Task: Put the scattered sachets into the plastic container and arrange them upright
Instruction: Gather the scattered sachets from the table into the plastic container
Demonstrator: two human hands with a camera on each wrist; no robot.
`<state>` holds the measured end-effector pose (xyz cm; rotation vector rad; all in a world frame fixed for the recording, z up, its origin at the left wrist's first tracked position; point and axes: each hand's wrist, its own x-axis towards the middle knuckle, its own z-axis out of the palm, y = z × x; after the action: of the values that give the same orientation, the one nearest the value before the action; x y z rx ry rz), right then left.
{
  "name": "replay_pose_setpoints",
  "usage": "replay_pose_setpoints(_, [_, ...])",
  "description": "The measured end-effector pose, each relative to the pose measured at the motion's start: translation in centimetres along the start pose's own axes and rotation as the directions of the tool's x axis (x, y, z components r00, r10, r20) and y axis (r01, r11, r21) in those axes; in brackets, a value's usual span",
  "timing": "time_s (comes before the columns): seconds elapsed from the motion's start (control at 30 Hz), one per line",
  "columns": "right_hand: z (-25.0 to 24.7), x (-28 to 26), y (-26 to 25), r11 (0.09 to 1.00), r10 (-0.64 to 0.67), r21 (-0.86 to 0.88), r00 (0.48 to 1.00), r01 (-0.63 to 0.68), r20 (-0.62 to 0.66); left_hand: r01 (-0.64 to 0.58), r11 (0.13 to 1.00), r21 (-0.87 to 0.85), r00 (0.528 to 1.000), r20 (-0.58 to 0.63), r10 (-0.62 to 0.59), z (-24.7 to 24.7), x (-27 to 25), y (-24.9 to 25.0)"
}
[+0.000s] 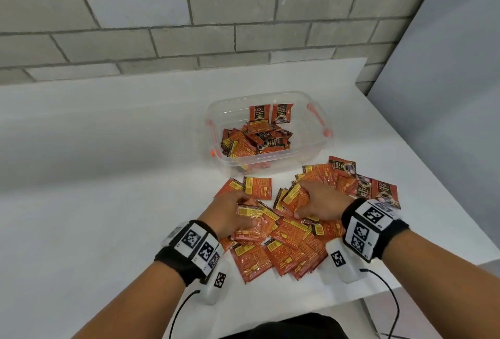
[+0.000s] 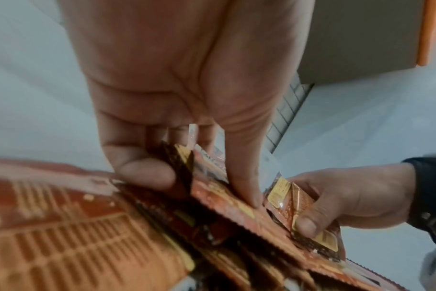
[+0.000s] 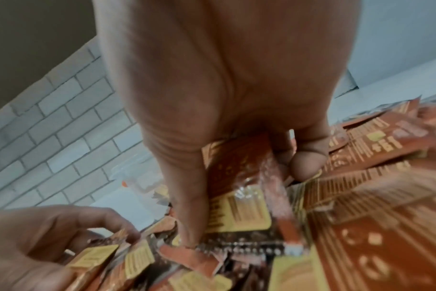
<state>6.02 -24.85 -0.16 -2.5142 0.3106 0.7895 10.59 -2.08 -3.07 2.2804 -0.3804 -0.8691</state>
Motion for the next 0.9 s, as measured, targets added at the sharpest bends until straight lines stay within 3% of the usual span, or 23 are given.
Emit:
replay_pose_setpoints(0.27, [0.7,0.1,-0.7,0.992,-0.024,-0.128,0.995,0.012,-0.094,0.034,0.986,0.164,0.999,-0.035,-0.029,0.7,0.4,1.4])
replay_pose_setpoints(0.53, [0.8,0.0,-1.5,0.99,-0.011,-0.14,0.993,-0.006,-0.121,0.106,0.981,0.164,0.994,-0.033,-0.102,1.2,1.2,2.7])
replay_pose_setpoints(0.63, [0.9,0.0,-1.5,0.997,-0.023,-0.083,0.989,0.01,-0.147,0.128,0.988,0.084,0.991,-0.05,-0.124,1.1,1.4,2.7])
replay_pose_setpoints(0.9, [-0.9,0.1,0.1,0.96,0.015,0.275,0.978,0.044,-0.208,0.099,0.984,-0.15,0.987,-0.111,-0.116,-0.4,1.0,2.5])
